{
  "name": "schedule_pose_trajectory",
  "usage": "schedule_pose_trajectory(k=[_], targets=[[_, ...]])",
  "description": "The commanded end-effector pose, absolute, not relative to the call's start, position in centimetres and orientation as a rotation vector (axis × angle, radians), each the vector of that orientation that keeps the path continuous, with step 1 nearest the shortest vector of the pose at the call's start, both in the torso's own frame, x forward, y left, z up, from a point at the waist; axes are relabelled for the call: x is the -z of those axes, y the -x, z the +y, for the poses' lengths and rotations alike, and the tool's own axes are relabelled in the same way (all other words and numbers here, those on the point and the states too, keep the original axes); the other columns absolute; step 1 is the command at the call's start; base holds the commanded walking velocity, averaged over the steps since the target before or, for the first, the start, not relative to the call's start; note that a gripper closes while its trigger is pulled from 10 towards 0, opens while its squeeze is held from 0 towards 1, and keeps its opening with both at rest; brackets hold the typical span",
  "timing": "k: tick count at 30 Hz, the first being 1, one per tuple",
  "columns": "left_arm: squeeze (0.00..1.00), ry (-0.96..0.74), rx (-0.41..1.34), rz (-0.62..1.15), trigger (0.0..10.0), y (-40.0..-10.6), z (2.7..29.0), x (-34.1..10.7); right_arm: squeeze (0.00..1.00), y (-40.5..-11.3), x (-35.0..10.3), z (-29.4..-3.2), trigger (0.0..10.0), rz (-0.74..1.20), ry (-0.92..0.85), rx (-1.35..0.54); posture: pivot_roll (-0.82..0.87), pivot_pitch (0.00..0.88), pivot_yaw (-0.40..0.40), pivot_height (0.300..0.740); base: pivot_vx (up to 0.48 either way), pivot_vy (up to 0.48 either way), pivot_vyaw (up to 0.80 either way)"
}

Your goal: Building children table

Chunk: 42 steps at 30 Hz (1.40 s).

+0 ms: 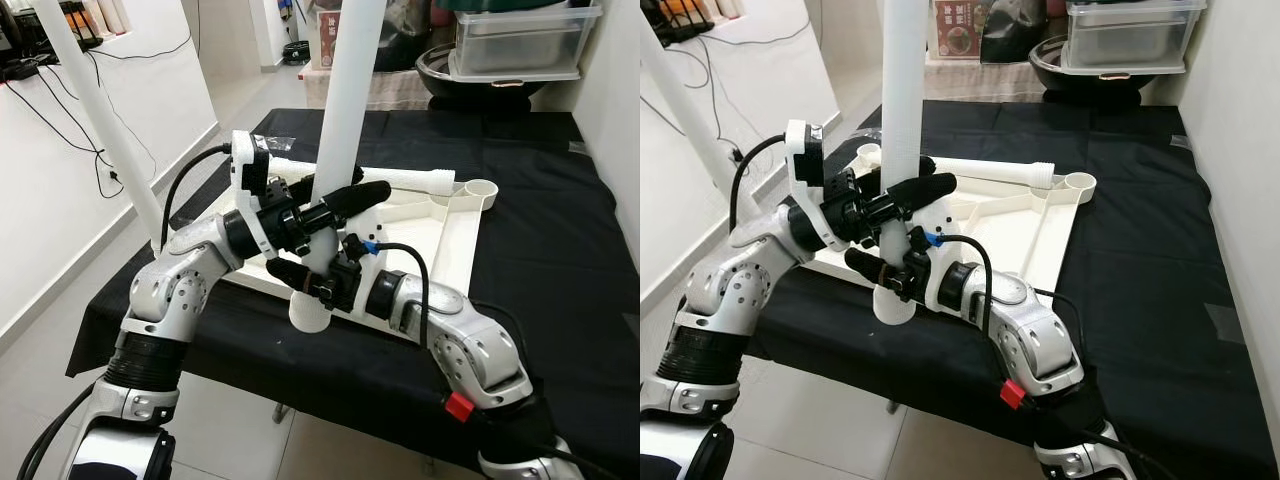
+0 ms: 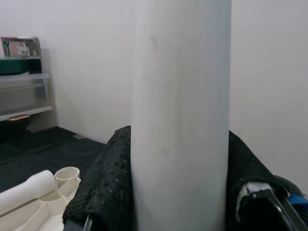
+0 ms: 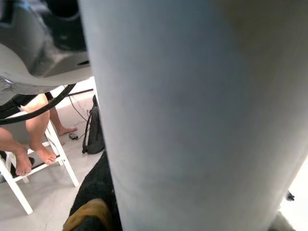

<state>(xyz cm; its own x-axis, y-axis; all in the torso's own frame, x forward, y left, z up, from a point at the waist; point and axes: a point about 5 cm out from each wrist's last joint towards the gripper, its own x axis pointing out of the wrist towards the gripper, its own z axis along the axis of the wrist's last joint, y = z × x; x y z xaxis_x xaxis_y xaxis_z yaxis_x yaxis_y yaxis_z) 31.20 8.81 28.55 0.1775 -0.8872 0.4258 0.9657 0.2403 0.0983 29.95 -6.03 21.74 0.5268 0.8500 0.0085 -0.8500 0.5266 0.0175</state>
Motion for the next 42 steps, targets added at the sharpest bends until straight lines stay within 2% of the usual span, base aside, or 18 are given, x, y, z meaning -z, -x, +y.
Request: schedule_pose_trajectory(k=[1, 2, 4, 5, 9, 14, 20, 26, 27, 30, 33, 37, 38, 39, 40, 41, 42], targets=[[0.0, 0.225, 1.446, -0.484, 10.0, -30.1, 7.4, -29.7, 0.0, -30.0, -21.2, -5.3, 0.0, 0.036, -0.011, -1.032, -0.07, 0.053, 0.064, 0.74, 0.0, 0.0, 0.0], [0.45, 0.269, 1.457, -0.465, 10.0, -30.2, 8.0, -30.0, 0.0, -30.1, -21.1, -5.4, 0.0, 0.036, -0.008, -1.025, -0.07, 0.053, 0.065, 0.74, 0.0, 0.0, 0.0], [0.45, 0.269, 1.457, -0.465, 10.0, -30.2, 8.0, -30.0, 0.0, -30.1, -21.1, -5.4, 0.0, 0.036, -0.008, -1.025, -0.07, 0.053, 0.065, 0.74, 0.0, 0.0, 0.0], [1.0, 0.315, 1.466, -0.468, 10.0, -30.3, 8.5, -30.5, 0.0, -30.1, -21.1, -5.5, 0.0, 0.037, -0.006, -1.021, -0.07, 0.053, 0.065, 0.74, 0.0, 0.0, 0.0], [1.0, 0.361, 1.509, -0.499, 10.0, -30.0, 9.8, -32.1, 0.0, -30.2, -21.0, -5.7, 0.0, 0.041, 0.002, -1.01, -0.07, 0.053, 0.069, 0.74, 0.0, 0.0, 0.0], [1.0, 0.354, 1.526, -0.508, 10.0, -29.7, 10.3, -32.7, 0.0, -30.2, -20.8, -5.8, 0.0, 0.045, 0.01, -1.005, -0.06, 0.054, 0.072, 0.74, 0.0, 0.0, 0.0], [1.0, 0.3, 1.516, -0.565, 10.0, -29.5, 11.0, -34.8, 0.0, -30.3, -20.1, -6.1, 0.0, 0.061, 0.065, -0.987, -0.06, 0.052, 0.076, 0.74, 0.0, 0.0, 0.0], [1.0, 0.247, 1.479, -0.548, 10.0, -29.9, 10.8, -35.4, 0.0, -30.3, -19.8, -6.3, 0.0, 0.059, 0.138, -0.983, -0.06, 0.05, 0.079, 0.74, 0.0, 0.0, 0.0], [0.0, 0.205, 1.483, -0.513, 10.0, -30.0, 10.5, -35.1, 0.0, -30.2, -19.8, -6.4, 0.0, 0.048, 0.176, -0.984, -0.06, 0.048, 0.083, 0.74, 0.0, 0.0, 0.0], [0.0, 0.179, 1.49, -0.464, 10.0, -30.1, 10.3, -34.7, 0.0, -30.2, -20.0, -6.4, 0.0, 0.035, 0.206, -0.982, -0.06, 0.047, 0.086, 0.74, 0.0, 0.0, 0.0], [0.0, 0.104, 1.491, -0.349, 10.0, -30.4, 9.8, -33.7, 0.0, -30.5, -20.5, -6.9, 0.0, -0.002, 0.337, -0.95, -0.06, 0.047, 0.088, 0.74, 0.0, 0.0, 0.0], [0.0, 0.084, 1.502, -0.323, 10.0, -30.2, 9.8, -33.6, 0.0, -31.2, -21.0, -7.7, 0.0, -0.016, 0.375, -0.899, -0.06, 0.048, 0.089, 0.74, 0.0, 0.0, 0.0], [0.0, 0.08, 1.505, -0.325, 7.6, -30.1, 9.8, -33.6, 0.0, -31.4, -21.2, -8.0, 0.0, -0.021, 0.381, -0.886, -0.06, 0.047, 0.087, 0.74, 0.0, 0.0, 0.0], [0.0, 0.08, 1.505, -0.325, 7.6, -30.1, 9.8, -33.6, 0.0, -31.4, -21.2, -8.0, 0.0, -0.021, 0.381, -0.886, -0.06, 0.047, 0.087, 0.74, 0.0, 0.0, 0.0], [0.0, 0.084, 1.502, -0.331, 1.9, -30.1, 9.8, -33.8, 0.0, -31.6, -21.3, -8.2, 0.0, -0.024, 0.386, -0.879, -0.06, 0.047, 0.087, 0.74, 0.0, 0.0, 0.0], [0.0, 0.085, 1.503, -0.337, 0.0, -30.1, 9.9, -33.9, 0.0, -31.7, -21.5, -8.4, 0.0, -0.028, 0.391, -0.874, -0.05, 0.045, 0.084, 0.74, 0.0, 0.0, 0.0], [0.0, 0.08, 1.499, -0.344, 0.0, -30.1, 9.9, -34.1, 0.0, -31.7, -21.5, -8.5, 0.0, -0.03, 0.396, -0.872, -0.05, 0.045, 0.084, 0.74, 0.0, 0.0, 0.0]])
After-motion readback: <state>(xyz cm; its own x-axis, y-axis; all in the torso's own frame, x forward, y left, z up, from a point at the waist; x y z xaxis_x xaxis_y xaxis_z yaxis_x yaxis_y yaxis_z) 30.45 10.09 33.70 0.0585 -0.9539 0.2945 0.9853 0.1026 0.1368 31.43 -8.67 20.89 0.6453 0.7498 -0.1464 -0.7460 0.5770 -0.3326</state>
